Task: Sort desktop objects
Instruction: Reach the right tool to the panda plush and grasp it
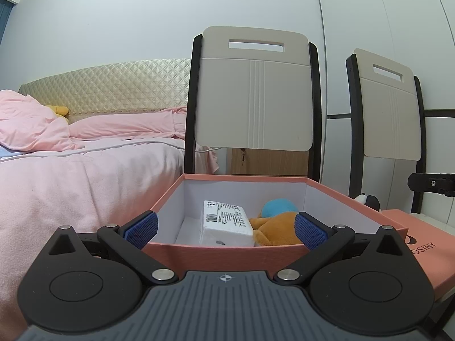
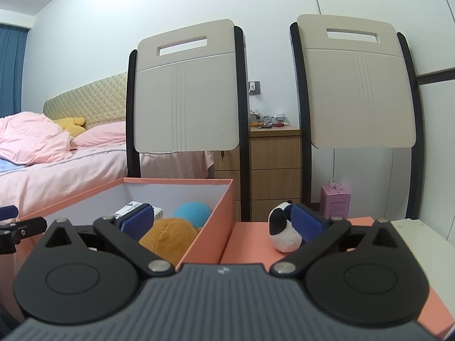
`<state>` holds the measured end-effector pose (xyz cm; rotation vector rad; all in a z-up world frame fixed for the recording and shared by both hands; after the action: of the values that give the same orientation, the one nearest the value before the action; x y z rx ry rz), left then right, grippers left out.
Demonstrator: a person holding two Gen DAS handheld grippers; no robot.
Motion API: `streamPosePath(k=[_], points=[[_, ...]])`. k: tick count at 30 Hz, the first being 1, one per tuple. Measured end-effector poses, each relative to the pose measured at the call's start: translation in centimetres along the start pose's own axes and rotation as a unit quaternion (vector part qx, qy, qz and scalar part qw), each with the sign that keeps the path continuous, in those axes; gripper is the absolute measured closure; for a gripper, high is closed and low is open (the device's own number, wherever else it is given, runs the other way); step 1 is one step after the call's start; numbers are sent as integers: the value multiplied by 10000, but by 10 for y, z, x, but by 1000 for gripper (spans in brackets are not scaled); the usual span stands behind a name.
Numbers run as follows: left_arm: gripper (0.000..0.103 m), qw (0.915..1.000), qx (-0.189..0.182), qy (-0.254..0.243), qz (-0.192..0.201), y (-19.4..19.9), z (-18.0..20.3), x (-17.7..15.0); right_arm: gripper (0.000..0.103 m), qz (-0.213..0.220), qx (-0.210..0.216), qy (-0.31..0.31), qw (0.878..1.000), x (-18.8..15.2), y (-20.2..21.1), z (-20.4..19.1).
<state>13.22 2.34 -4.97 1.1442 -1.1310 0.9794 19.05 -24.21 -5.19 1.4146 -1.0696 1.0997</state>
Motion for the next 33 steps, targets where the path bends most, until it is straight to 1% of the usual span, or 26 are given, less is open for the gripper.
streamPosePath(k=[7,11,14,16,18,21,24,25,27,28,29,33], points=[[0,10000,4,-3,9,0,1,0,0,49,-98,-8,9999,1,-2,1],[0,10000,10,4,13,0,0,0,0,241,-250,-2,9994,13,0,8],[0,10000,0,18,29,0,1,1,0,462,-275,-33,9985,24,-1,19],[0,10000,10,-7,41,1,1,2,0,583,-559,-63,9967,31,-7,33],[0,10000,19,-8,47,1,1,2,0,545,-701,-187,9959,37,-19,48],[0,10000,33,47,79,2,-1,3,0,280,-888,-167,9955,39,-51,65],[0,9999,32,84,89,3,-2,4,0,-431,-885,-225,9949,24,-100,70],[0,9999,28,90,88,3,-2,4,1,-701,-860,-279,9934,17,-116,70],[0,9999,10,88,96,4,-2,4,1,-1105,-901,-358,9891,1,-142,71],[0,9999,1,89,96,4,-2,4,8,-1286,-936,-392,9865,-7,-153,71],[0,9999,-4,87,91,4,-2,4,11,-1411,-935,-398,9848,-13,-161,70],[0,9999,-26,107,91,4,-4,4,21,-1605,-822,-372,9829,-26,-181,62]])
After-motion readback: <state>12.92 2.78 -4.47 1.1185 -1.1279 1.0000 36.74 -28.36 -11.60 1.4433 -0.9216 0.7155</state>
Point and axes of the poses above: each gripper's, at about its wrist camera, not at the fingertips, and y roughly against the way its jaws point, z to its right, x to its top, the point moved 10 cm from there along -y, roughly the way its jaws point, and after that the axes turned 12 degrees about -x, right-handed, at the moved point
